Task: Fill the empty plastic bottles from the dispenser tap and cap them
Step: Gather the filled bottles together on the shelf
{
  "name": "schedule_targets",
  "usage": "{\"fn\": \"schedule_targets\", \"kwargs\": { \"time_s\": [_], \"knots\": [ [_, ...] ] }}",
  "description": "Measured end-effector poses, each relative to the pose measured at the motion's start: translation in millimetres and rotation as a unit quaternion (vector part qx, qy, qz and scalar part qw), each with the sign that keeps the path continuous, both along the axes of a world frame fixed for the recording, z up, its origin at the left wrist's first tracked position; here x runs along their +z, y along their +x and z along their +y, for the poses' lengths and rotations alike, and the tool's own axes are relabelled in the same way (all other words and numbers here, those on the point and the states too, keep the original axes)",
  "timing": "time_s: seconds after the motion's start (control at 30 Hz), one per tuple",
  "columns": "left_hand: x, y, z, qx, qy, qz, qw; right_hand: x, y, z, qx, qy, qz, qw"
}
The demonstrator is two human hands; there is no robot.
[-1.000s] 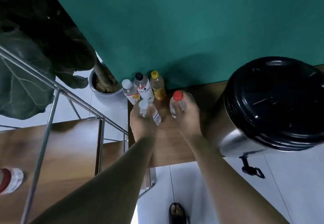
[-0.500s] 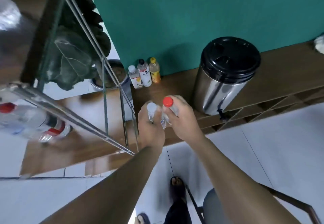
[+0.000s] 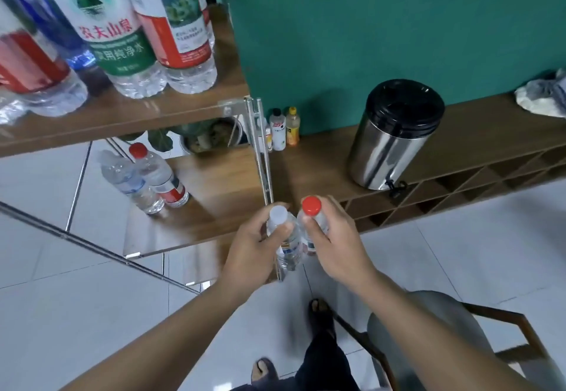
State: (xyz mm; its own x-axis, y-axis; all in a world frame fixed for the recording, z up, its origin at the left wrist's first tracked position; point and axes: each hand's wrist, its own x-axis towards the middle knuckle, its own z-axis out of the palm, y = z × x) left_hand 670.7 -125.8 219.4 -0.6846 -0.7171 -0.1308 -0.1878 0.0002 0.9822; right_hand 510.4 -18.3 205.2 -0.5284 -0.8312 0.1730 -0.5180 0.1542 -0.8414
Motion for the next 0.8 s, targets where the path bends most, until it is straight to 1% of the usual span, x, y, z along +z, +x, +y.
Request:
{"fn": "schedule_targets", "kwargs": {
  "time_s": [0.17,0.27,0.3,0.4,0.5,0.67,0.73,0.8],
  "knots": [
    [12.4,61.9,-36.4,0.042,-0.015,0.005,0.999,4.7,52.5,-36.8,0.055,-0.028,-0.026,0.998],
    [16.6,83.2,-66.3,0.061,-0.048,-0.010,0.997,3.8,75.7,-64.7,0.069,-0.045,-0.027,0.996],
    [18.2,85.9,-73.9,0.068,-0.055,-0.012,0.996,4.7,80.3,-73.9,0.072,-0.050,-0.026,0.996],
    [19.0,89.6,-95.0,0.111,-0.035,-0.010,0.993,7.0,91.4,-102.5,0.077,-0.048,-0.046,0.995],
    [17.7,89.8,-110.7,0.139,-0.031,0.014,0.990,9.8,94.4,-127.6,0.073,-0.050,-0.061,0.994],
    [25.4,82.5,-130.1,0.163,-0.089,0.026,0.982,17.5,90.1,-161.4,0.071,-0.071,-0.072,0.992],
    [22.1,76.9,-145.5,0.168,-0.114,0.029,0.979,13.8,88.3,-177.7,0.064,-0.072,-0.067,0.993],
    [16.5,66.5,-161.4,0.185,-0.133,0.025,0.973,10.3,85.3,-194.8,0.050,-0.066,-0.082,0.993]
  ]
}}
